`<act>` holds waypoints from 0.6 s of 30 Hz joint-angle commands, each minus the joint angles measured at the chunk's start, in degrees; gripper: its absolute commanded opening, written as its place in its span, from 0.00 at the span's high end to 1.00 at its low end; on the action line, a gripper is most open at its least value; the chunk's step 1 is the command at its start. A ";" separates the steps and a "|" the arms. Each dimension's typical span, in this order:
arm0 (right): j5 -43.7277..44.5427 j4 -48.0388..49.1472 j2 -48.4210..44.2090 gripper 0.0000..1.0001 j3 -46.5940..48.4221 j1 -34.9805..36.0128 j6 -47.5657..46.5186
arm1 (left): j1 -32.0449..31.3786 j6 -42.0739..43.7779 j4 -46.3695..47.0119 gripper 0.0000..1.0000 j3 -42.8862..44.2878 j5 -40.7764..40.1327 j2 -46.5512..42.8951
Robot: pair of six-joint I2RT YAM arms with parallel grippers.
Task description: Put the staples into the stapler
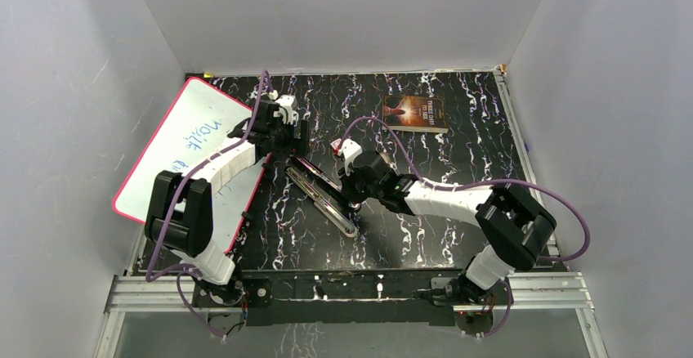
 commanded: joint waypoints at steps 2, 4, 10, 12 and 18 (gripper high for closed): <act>-0.33 1.78 0.31 1.00 2.78 -0.35 1.15 | 0.21 -0.01 -0.65 0.09 1.50 0.73 -0.01; -0.42 1.80 0.67 1.00 2.87 -0.33 1.35 | 0.15 -0.01 -0.65 0.09 1.44 0.74 -0.06; -0.18 2.02 1.37 1.00 2.92 -0.34 1.66 | 0.23 0.08 -0.73 0.09 1.43 0.67 -0.18; 0.03 1.98 1.52 1.00 3.01 -0.37 1.66 | 0.22 0.08 -0.69 0.09 1.41 0.67 -0.15; 0.31 1.63 1.93 1.00 3.00 -0.36 1.61 | 0.21 0.08 -0.73 0.09 1.44 0.58 -0.35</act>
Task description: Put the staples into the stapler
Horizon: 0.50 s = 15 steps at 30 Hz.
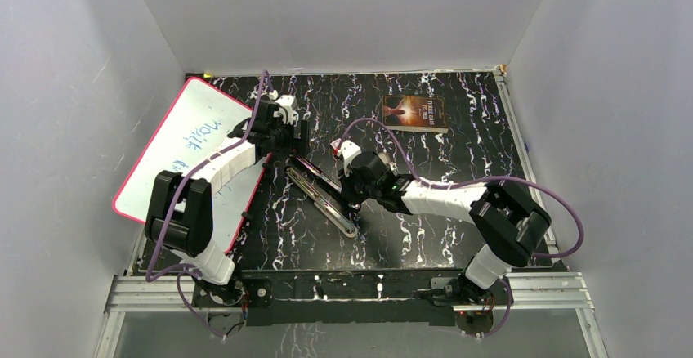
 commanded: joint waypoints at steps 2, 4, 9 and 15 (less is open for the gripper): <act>0.33 1.49 0.24 1.00 2.53 -0.32 0.27 | 0.22 0.08 -0.73 0.09 1.48 0.56 -0.29; 0.17 1.27 0.33 1.00 2.47 -0.35 0.32 | 0.21 0.08 -0.73 0.09 1.47 0.56 -0.35; 0.47 0.71 0.67 1.00 2.47 -0.29 0.59 | 0.20 0.08 -0.73 0.09 1.44 0.50 -0.43; 1.09 -0.83 1.23 1.00 3.01 -0.35 0.63 | 0.18 0.08 -0.81 0.09 1.45 0.51 -0.53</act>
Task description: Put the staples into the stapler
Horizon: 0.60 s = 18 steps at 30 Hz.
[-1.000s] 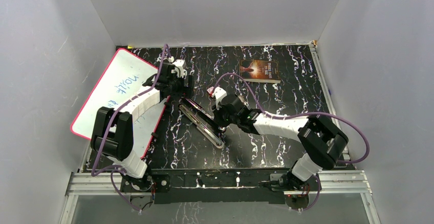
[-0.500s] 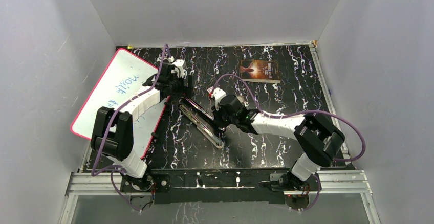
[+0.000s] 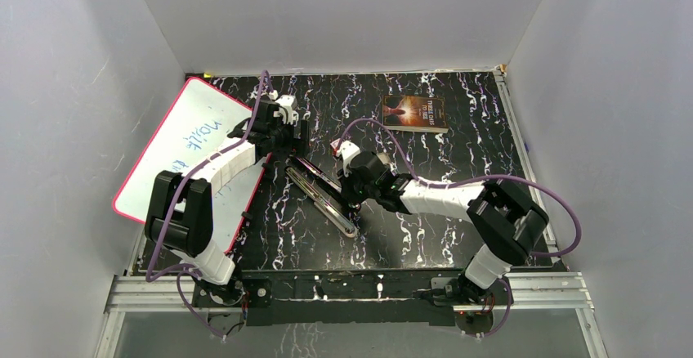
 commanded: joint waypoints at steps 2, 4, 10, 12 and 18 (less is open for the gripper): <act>1.07 -1.29 0.46 1.00 3.11 -0.36 0.62 | 0.23 0.08 -0.77 0.09 1.51 0.66 -0.53; 1.13 -1.80 0.45 1.00 3.46 -0.36 0.68 | 0.18 0.02 -0.80 0.09 1.57 0.69 -0.48; 1.86 -1.68 -1.01 1.00 3.23 -0.37 0.68 | 0.22 -0.18 -0.72 0.09 1.44 1.11 -0.66; 1.90 -1.22 -1.59 1.00 2.98 -0.37 0.58 | 0.21 -0.26 -0.71 0.09 1.52 1.19 -0.56; 1.79 0.84 -3.62 1.00 2.22 -0.36 0.59 | 0.16 -0.27 -0.71 0.09 1.53 1.25 -0.56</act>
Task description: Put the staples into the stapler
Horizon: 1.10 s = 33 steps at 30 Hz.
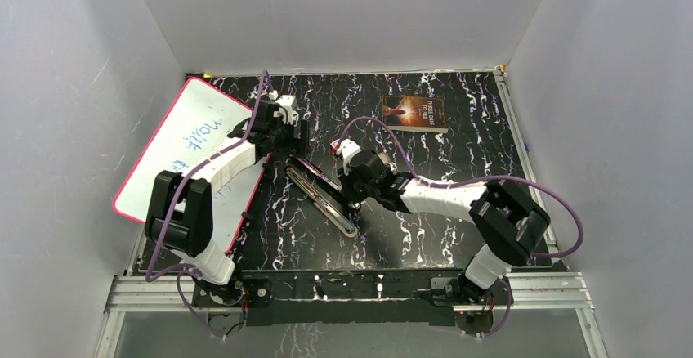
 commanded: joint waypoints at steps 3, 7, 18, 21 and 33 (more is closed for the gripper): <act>0.99 2.48 -3.66 1.00 1.17 -0.37 0.36 | 0.18 -0.05 -0.73 0.09 1.52 1.02 -0.57; 0.77 2.36 -3.00 1.00 1.29 -0.37 0.33 | 0.15 -0.05 -0.73 0.09 1.55 0.98 -0.56; -0.05 0.71 0.09 1.00 2.49 -0.34 0.31 | 0.23 -0.05 -0.73 0.09 1.52 1.01 -0.40; -0.18 0.49 0.64 1.00 2.63 -0.35 0.24 | 0.23 -0.05 -0.73 0.09 1.52 1.02 -0.44; 0.21 -1.12 1.85 1.00 2.93 -0.38 0.24 | 0.22 0.04 -0.73 0.09 1.58 0.95 -0.49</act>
